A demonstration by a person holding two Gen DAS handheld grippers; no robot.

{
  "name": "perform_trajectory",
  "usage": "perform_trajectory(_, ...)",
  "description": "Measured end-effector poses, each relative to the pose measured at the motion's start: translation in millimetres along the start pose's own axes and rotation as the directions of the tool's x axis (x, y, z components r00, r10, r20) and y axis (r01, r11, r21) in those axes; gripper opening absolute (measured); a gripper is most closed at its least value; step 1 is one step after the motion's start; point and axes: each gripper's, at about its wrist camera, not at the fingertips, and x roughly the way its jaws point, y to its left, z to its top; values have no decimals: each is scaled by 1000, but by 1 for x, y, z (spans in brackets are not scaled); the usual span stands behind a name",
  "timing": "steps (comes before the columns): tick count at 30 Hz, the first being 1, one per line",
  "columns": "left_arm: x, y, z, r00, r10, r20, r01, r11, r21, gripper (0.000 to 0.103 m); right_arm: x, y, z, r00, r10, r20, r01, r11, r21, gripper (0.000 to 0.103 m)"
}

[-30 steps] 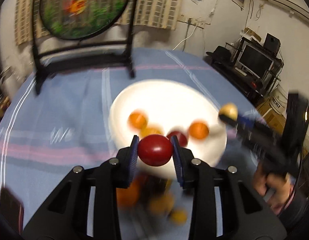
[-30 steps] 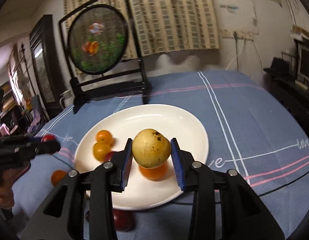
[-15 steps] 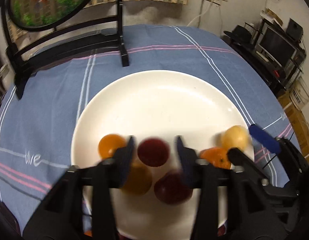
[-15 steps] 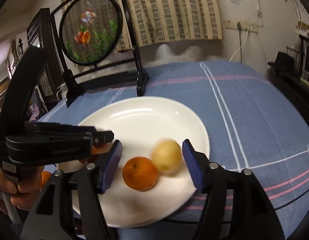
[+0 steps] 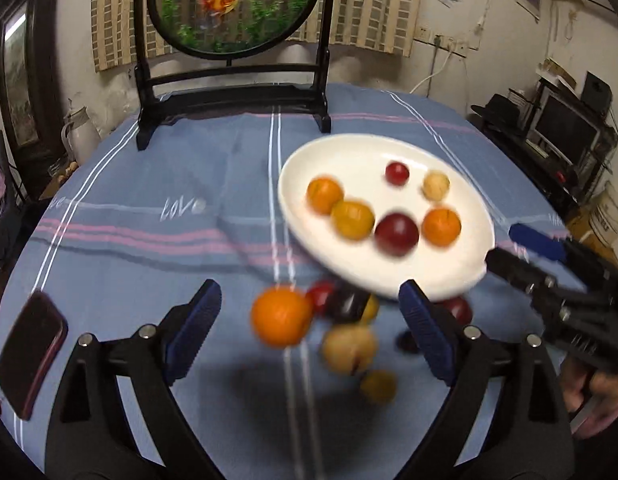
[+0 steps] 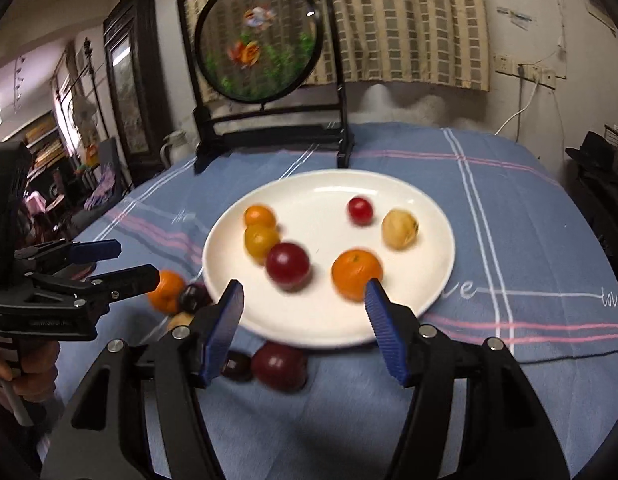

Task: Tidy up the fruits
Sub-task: 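Place the pear and the red plum on the white plate, open both tools, then grasp the red apple with the right tool while the left tool grasps a small yellow fruit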

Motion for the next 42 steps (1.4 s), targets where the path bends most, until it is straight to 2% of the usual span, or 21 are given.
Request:
perform_trajectory(2,-1,3,-15,1000,-6,20,5,1000,20,92,-1,7,-9,1000,-20,-23,20,1000,-16,63)
perform_trajectory(4,4,10,-28,1000,-16,-23,16,1000,1,92,2,11,-16,998,-28,-52,27,999,-18,63)
perform_trajectory(5,5,13,-29,999,-23,-35,23,1000,-10,92,5,14,-21,996,-20,-83,19,1000,-16,63)
perform_trajectory(7,-2,14,-29,999,-42,-5,41,999,-22,92,10,17,-25,994,-5,-110,2,1000,-24,63)
perform_trajectory(10,-11,9,-29,999,-32,25,32,999,7,92,18,21,-28,990,-21,-142,13,998,-57,63)
perform_trajectory(16,-17,12,-30,999,-30,37,30,1000,1,92,29,15,-32,980,-11,-201,3,999,-39,53)
perform_trajectory(20,-17,13,-31,999,-44,28,44,999,-10,92,32,10,-31,978,36,-203,-35,999,6,49)
perform_trajectory(27,-19,1,-36,997,-78,11,77,996,50,92,44,1,-30,973,60,-222,-48,997,59,48)
perform_trajectory(30,-17,-3,-39,996,-84,3,83,994,66,92,46,-2,-30,969,103,-223,-86,993,83,41)
perform_trajectory(37,-11,-5,-42,996,-86,-31,88,993,73,92,37,0,-30,970,97,-224,-80,993,84,39)
perform_trajectory(39,-7,-7,-43,993,-104,-52,107,991,76,92,24,1,-27,973,130,-191,-113,989,97,39)
perform_trajectory(42,2,-17,-48,978,-171,-119,183,978,96,89,7,5,-20,988,100,-114,-93,993,66,39)
